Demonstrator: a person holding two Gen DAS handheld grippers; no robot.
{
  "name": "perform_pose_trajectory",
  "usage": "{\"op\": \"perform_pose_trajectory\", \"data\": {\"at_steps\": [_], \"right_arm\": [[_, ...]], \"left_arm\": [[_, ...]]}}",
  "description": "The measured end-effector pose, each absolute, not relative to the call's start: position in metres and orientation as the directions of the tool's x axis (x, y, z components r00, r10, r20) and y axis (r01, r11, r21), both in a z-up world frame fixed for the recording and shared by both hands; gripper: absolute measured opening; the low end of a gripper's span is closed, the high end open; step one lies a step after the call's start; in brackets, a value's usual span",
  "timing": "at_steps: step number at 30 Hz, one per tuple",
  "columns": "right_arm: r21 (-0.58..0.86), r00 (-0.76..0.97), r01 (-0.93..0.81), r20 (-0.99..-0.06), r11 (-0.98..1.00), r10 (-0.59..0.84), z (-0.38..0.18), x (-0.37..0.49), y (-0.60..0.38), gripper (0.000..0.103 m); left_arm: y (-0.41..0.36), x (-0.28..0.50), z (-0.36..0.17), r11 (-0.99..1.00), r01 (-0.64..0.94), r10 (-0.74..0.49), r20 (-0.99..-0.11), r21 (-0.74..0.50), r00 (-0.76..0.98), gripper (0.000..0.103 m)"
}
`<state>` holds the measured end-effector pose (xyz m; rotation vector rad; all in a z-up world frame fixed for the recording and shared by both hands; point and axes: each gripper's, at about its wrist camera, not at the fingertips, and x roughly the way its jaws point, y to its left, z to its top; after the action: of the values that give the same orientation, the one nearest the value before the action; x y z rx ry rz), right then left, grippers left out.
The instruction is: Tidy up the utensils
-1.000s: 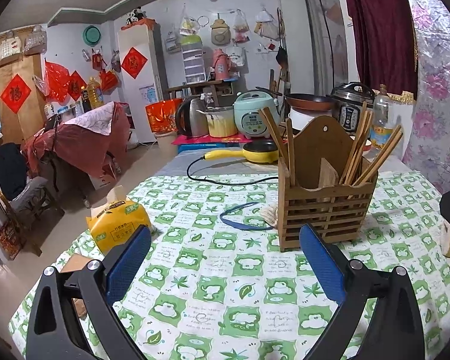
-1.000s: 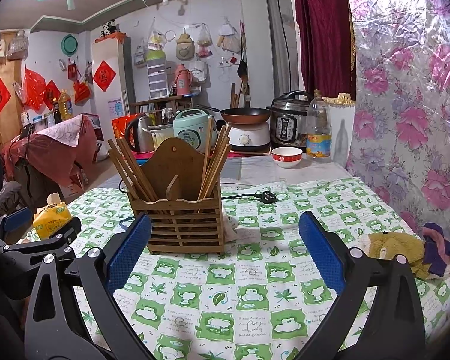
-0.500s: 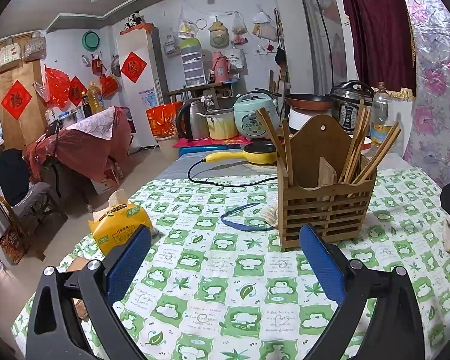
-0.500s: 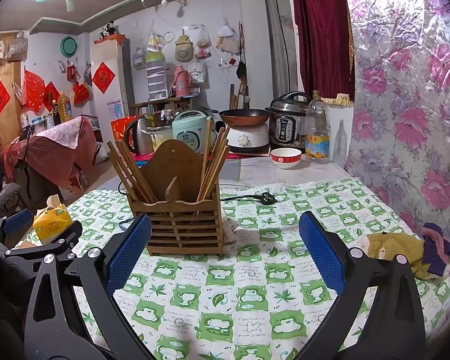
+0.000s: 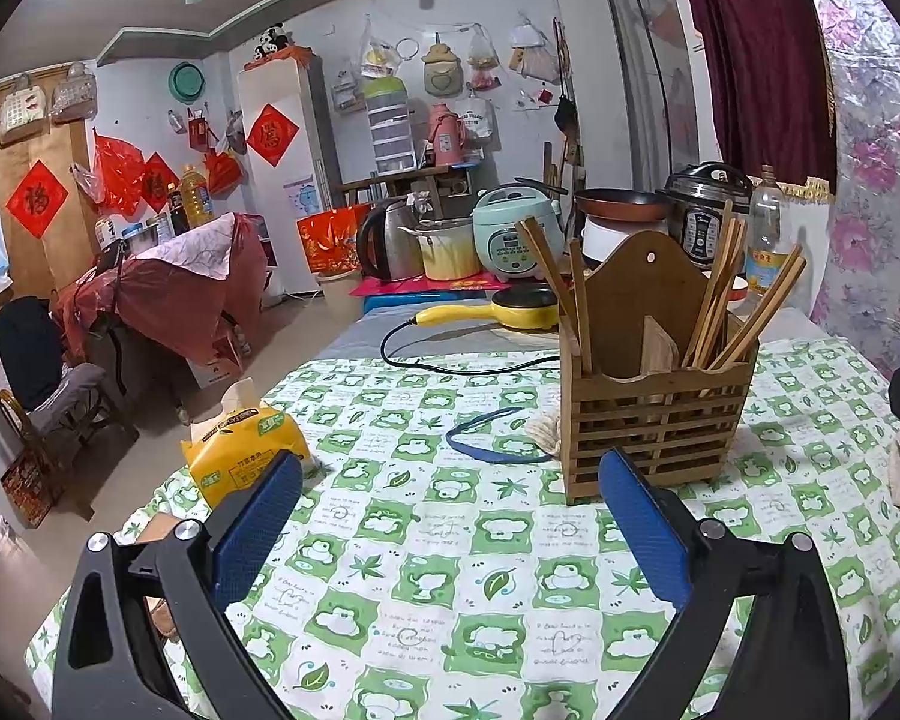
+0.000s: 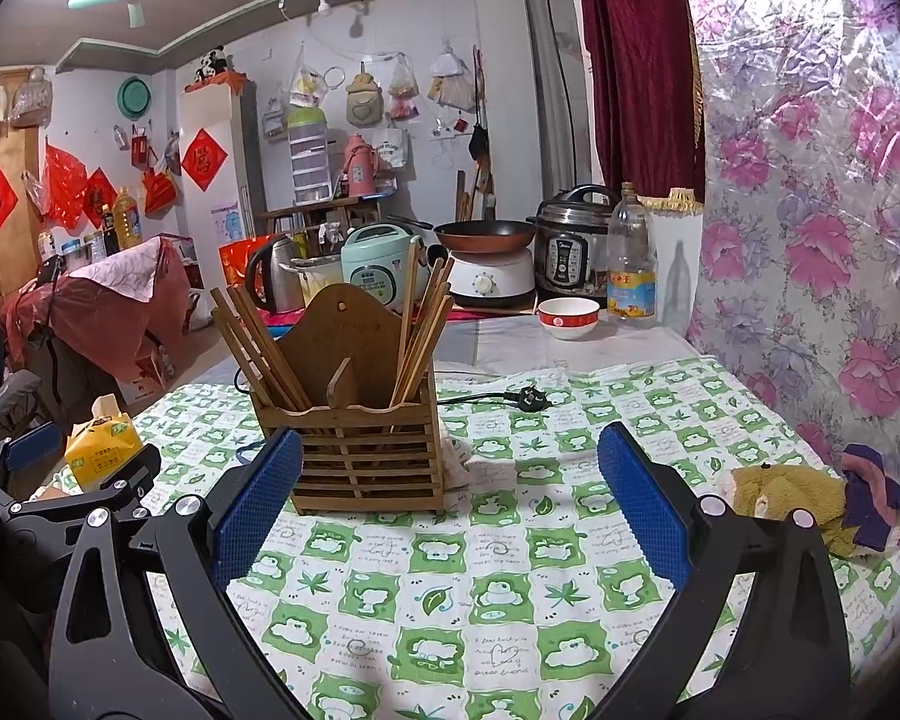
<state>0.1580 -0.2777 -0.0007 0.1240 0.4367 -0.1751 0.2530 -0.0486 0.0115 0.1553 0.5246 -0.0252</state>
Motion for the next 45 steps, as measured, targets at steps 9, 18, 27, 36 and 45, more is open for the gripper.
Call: {"op": "perform_pose_trajectory", "data": {"at_steps": [9, 18, 27, 36, 45], "right_arm": [[0.086, 0.892, 0.201, -0.428, 0.976, -0.146, 0.0039, 0.1585, -0.2828, 0.096], [0.089, 0.892, 0.2, -0.428, 0.976, -0.144, 0.0039, 0.1582, -0.2831, 0.097], [0.09, 0.892, 0.201, -0.428, 0.976, -0.144, 0.0037, 0.1574, -0.2828, 0.097], [0.09, 0.892, 0.201, -0.428, 0.975, -0.145, 0.0036, 0.1574, -0.2827, 0.097], [0.089, 0.892, 0.202, -0.428, 0.975, -0.146, 0.0036, 0.1575, -0.2827, 0.097]], "left_arm": [[-0.0519, 0.2516, 0.0103, 0.985, 0.072, 0.015, -0.495, 0.158, 0.869, 0.097], [-0.0517, 0.2517, 0.0101, 0.985, 0.073, 0.014, -0.497, 0.157, 0.868, 0.097], [-0.0516, 0.2516, 0.0102, 0.985, 0.073, 0.015, -0.497, 0.157, 0.868, 0.097], [-0.0516, 0.2516, 0.0104, 0.985, 0.073, 0.016, -0.496, 0.158, 0.868, 0.097], [-0.0514, 0.2516, 0.0105, 0.985, 0.073, 0.016, -0.496, 0.158, 0.868, 0.097]]}}
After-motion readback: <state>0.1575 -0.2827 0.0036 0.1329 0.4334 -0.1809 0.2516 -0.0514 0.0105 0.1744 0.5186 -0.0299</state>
